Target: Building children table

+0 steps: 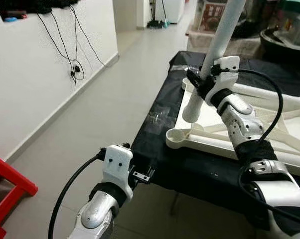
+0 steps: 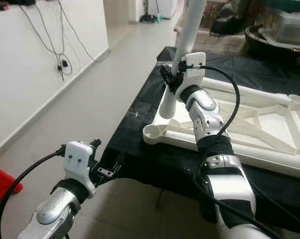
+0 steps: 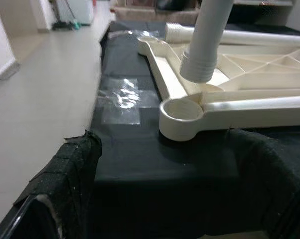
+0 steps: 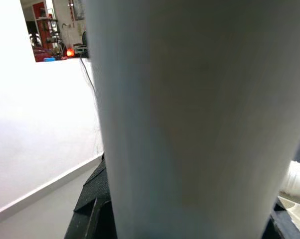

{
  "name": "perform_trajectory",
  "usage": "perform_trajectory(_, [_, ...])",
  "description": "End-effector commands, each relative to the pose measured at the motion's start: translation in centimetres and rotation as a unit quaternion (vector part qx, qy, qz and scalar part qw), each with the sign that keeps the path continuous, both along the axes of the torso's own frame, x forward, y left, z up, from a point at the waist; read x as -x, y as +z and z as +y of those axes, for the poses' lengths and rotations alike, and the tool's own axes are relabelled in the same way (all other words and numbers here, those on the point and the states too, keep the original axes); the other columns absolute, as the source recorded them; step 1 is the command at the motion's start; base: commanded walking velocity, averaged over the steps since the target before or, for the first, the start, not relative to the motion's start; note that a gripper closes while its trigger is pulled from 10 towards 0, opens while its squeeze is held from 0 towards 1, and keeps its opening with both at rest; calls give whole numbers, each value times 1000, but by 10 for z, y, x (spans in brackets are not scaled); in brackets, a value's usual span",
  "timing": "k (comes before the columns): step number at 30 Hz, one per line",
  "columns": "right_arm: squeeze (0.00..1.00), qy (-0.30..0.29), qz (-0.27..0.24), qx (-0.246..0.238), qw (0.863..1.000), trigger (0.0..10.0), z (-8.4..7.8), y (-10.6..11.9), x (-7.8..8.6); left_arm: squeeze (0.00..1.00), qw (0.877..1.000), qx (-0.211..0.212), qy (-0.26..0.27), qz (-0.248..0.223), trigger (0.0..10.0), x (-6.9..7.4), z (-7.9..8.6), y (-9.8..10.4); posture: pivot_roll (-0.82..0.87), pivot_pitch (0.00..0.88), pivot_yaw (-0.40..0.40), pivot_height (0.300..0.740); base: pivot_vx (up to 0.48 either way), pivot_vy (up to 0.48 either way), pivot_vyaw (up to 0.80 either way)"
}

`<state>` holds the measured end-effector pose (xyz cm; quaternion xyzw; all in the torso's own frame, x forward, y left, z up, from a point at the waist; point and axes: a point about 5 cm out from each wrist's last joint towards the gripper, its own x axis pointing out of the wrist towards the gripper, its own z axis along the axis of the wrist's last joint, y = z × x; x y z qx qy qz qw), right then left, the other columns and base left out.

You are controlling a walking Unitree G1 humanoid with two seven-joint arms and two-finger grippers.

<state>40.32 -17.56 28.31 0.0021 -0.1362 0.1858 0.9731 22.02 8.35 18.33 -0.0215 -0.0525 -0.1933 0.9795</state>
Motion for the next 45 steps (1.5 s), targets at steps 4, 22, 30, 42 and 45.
perform_trajectory(4, [0, 39, -26, -15, 999, 10000, 4, 16, -1, 0, 1000, -10, 0, 14, 10000, 6, 1, -3, 144, 211, -15, 740, 0, 0, 0])
perform_trajectory(22, [0, 227, 15, 14, 974, 10000, 22, 3, 2, 0, 999, -14, 12, 28, 10000, 9, 2, -2, 145, 226, -25, 740, 0, 0, 0])
perform_trajectory(30, [0, 243, 27, 30, 969, 10000, 10, 0, 2, 0, 999, -15, 14, 35, 10000, 10, 3, -3, 145, 233, -18, 740, 0, 0, 0])
perform_trajectory(42, [0, 328, 66, 66, 940, 10000, 10, -14, 11, 0, 999, -22, 17, 36, 10000, 9, 7, -3, 149, 237, -16, 740, 0, 0, 0])
perform_trajectory(45, [0, 341, 70, 71, 935, 10000, 11, -16, 12, 0, 999, -22, 17, 37, 10000, 10, 7, -3, 149, 237, -16, 740, 0, 0, 0])
